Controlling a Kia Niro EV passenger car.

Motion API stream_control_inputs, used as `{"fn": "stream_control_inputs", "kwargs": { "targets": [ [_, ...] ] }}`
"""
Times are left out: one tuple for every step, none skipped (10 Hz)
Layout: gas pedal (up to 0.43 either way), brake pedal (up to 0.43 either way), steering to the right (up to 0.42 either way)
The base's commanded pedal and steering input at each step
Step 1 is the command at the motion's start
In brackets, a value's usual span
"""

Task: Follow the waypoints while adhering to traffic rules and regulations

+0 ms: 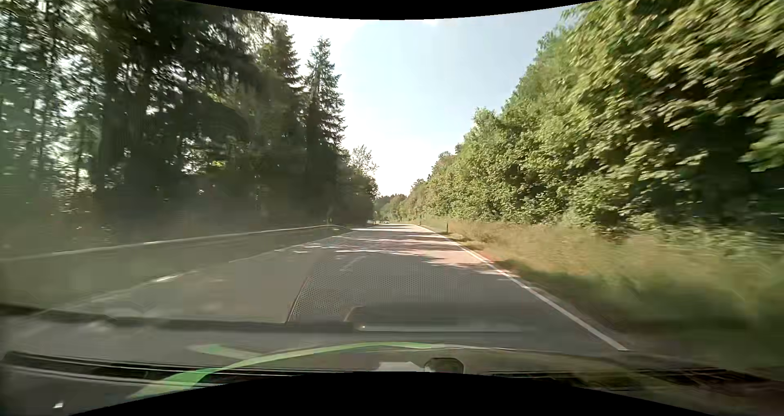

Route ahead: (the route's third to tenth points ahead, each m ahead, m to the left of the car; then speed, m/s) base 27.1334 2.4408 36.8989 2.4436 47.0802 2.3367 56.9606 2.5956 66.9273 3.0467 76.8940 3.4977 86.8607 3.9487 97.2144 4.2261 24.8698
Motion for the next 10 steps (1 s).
{"fn": "stream_control_inputs", "kwargs": {
  "targets": [
    [0.358, 0.000, 0.000],
    [0.358, 0.000, -0.001],
    [0.358, 0.000, -0.001],
    [0.358, 0.000, 0.000],
    [0.358, 0.000, -0.001],
    [0.331, 0.000, -0.002],
    [0.299, 0.000, -0.001],
    [0.299, 0.000, -0.002],
    [0.311, 0.000, -0.002],
    [0.331, 0.000, -0.002]
  ]
}}
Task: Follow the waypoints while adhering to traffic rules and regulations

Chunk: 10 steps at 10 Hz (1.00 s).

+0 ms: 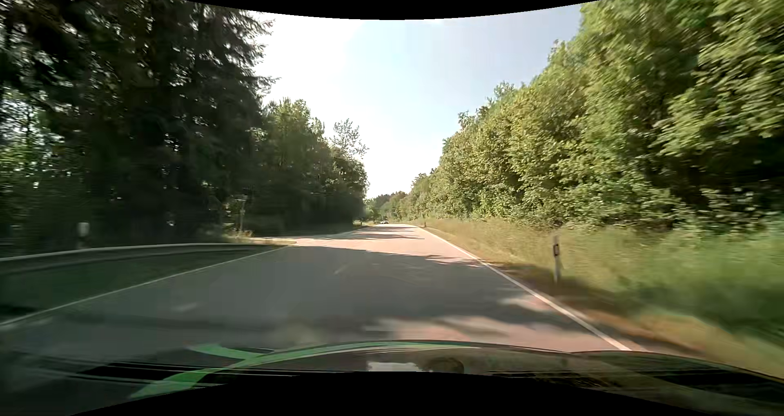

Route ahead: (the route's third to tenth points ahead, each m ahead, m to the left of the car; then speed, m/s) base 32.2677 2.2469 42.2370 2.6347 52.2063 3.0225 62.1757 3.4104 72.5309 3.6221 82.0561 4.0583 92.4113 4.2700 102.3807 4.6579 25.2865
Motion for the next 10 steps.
{"fn": "stream_control_inputs", "kwargs": {
  "targets": [
    [0.350, 0.000, -0.002],
    [0.358, 0.000, -0.003],
    [0.358, 0.000, -0.003],
    [0.358, 0.000, -0.003],
    [0.350, 0.000, -0.004],
    [0.350, 0.000, -0.005],
    [0.339, 0.000, -0.005],
    [0.331, 0.000, -0.005],
    [0.311, 0.000, -0.005],
    [0.299, 0.000, -0.005]
  ]
}}
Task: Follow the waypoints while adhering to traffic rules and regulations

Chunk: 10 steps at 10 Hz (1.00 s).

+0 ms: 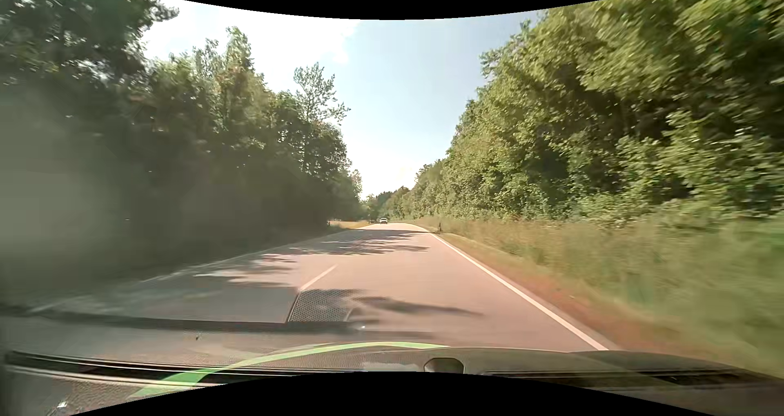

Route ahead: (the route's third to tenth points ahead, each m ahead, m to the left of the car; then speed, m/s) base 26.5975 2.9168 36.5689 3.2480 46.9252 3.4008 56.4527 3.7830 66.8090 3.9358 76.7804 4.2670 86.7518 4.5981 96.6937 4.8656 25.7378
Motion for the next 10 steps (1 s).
{"fn": "stream_control_inputs", "kwargs": {
  "targets": [
    [0.299, 0.000, -0.005],
    [0.311, 0.000, -0.005],
    [0.319, 0.000, -0.005],
    [0.331, 0.000, -0.005],
    [0.331, 0.000, -0.005],
    [0.319, 0.000, -0.005],
    [0.311, 0.000, -0.005],
    [0.311, 0.000, -0.005],
    [0.299, 0.000, -0.005],
    [0.299, 0.000, -0.005]
  ]
}}
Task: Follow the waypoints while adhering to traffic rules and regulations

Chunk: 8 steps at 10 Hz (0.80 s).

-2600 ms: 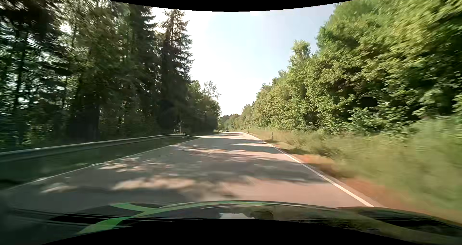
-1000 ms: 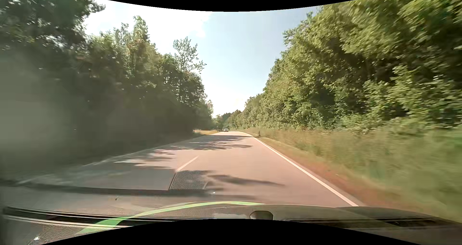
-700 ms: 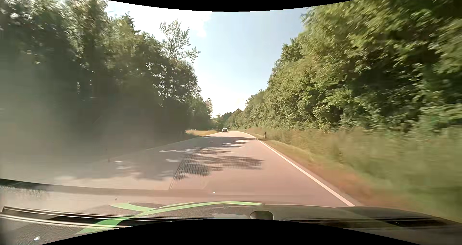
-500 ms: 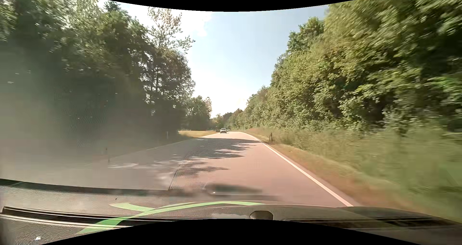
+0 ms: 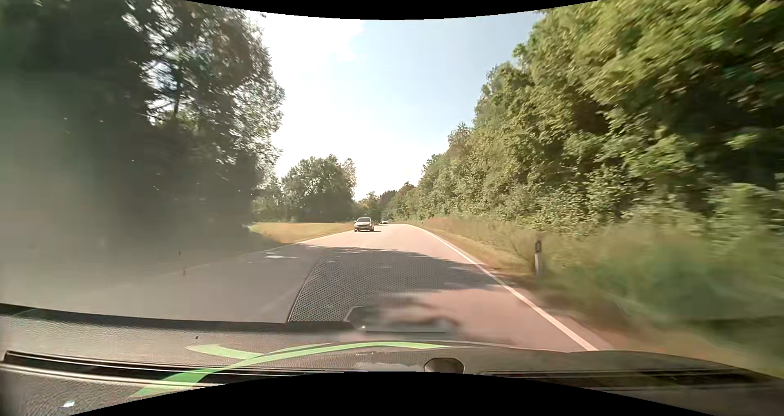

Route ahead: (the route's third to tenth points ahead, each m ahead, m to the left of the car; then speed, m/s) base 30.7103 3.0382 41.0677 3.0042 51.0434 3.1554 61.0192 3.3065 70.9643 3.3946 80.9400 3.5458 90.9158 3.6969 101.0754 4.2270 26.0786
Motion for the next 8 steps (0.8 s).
{"fn": "stream_control_inputs", "kwargs": {
  "targets": [
    [0.299, 0.000, -0.005],
    [0.287, 0.000, -0.005],
    [0.287, 0.000, -0.005],
    [0.287, 0.000, -0.005],
    [0.287, 0.000, -0.005],
    [0.287, 0.000, -0.005],
    [0.299, 0.000, -0.005],
    [0.299, 0.000, -0.005]
  ]
}}
